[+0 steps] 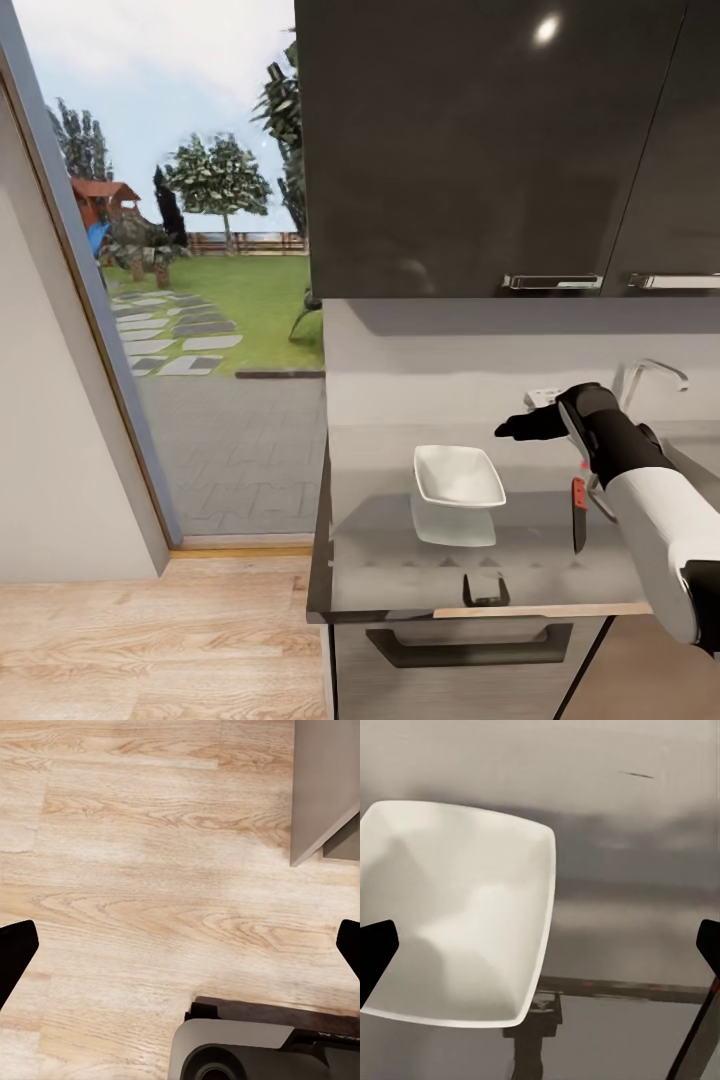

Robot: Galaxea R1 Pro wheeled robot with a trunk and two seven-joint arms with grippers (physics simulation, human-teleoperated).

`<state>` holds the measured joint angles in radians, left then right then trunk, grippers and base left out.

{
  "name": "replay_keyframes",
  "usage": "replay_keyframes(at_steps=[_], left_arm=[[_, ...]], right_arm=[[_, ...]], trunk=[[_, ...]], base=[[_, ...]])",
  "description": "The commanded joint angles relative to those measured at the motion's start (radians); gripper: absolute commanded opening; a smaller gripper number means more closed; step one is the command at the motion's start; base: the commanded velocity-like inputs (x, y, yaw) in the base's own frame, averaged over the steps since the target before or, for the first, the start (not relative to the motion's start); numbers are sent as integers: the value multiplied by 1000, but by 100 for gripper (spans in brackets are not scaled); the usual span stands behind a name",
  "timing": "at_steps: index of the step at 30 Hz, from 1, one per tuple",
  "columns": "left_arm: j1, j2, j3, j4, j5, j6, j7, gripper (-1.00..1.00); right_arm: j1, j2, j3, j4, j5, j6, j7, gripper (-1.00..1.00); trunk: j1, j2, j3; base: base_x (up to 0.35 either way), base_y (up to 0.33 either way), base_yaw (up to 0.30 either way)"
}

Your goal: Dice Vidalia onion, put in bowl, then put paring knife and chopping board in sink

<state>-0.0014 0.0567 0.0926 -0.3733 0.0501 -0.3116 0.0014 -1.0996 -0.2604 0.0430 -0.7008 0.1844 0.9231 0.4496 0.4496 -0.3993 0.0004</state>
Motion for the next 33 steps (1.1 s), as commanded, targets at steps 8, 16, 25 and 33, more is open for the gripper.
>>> replay_keyframes(at_steps=[8, 16, 25, 33], left_arm=[[0, 0, -1, 1, 5, -3, 0, 100], [0, 0, -1, 2, 5, -2, 0, 100], [0, 0, -1, 2, 5, -3, 0, 100], [0, 0, -1, 2, 5, -3, 0, 100]], right_arm=[[0, -34, -6, 0, 10, -5, 60, 100], [0, -53, -18, 9, 10, -7, 91, 100], [0, -54, -18, 53, 10, -56, 93, 100], [0, -54, -19, 87, 10, -81, 94, 100]], trunk=[[0, -1, 0], [0, -1, 0], [0, -1, 0], [0, -1, -4]], base=[[0, 0, 0], [0, 0, 0], [31, 0, 0], [218, 0, 0]])
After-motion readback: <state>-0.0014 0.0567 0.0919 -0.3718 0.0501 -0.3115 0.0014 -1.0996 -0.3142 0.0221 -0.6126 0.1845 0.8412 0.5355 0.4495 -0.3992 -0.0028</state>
